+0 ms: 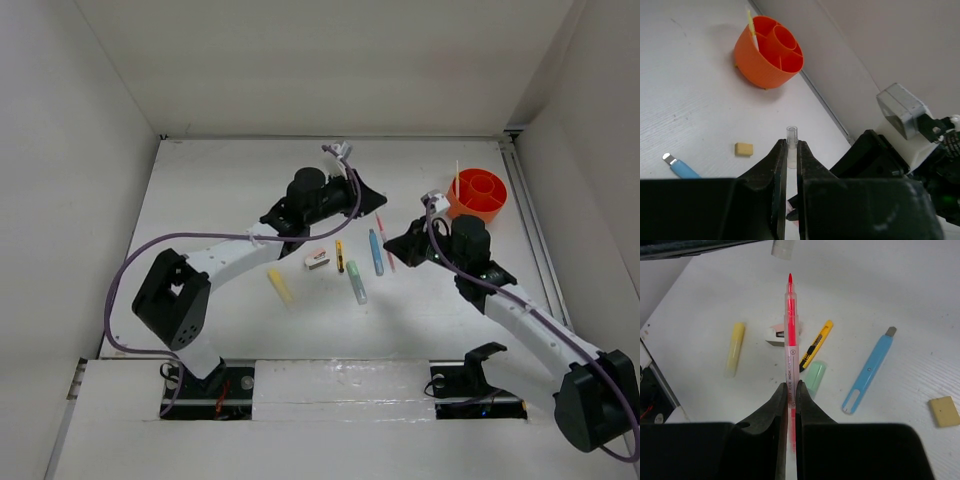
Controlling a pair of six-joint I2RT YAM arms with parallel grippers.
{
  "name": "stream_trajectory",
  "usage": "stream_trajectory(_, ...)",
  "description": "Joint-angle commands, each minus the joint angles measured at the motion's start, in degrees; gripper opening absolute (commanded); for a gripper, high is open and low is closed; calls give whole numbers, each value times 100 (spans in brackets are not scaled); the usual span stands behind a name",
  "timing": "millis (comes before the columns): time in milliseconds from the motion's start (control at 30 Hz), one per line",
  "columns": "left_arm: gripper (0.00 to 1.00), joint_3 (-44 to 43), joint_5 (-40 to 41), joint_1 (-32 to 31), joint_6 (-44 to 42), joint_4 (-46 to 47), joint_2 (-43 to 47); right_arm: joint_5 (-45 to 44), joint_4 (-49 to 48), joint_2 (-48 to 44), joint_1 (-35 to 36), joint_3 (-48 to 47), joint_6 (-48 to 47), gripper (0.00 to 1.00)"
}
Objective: Sort the stationery into containers
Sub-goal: Close the pen cap on the pen.
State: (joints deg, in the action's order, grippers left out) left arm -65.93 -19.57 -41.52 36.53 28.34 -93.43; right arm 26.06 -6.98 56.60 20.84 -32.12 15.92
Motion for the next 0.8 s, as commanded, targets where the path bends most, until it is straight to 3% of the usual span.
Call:
stream_trajectory(0, 0, 115, -231, 12, -103, 779, 422, 30, -523, 18, 96, -269, 148, 0)
stream_trajectory(233, 0, 536, 58, 12, -103, 1226, 711, -303, -664, -219, 201, -154, 499, 0)
stream_trajectory(500, 0, 1398, 1253, 12, 240, 1920, 1327, -927, -945, -983, 386, 276, 1123, 0)
stream_trajectory(767, 0, 1452, 1491, 12, 346, 2044, 1441, -840, -1243, -633, 605, 224, 1229, 0)
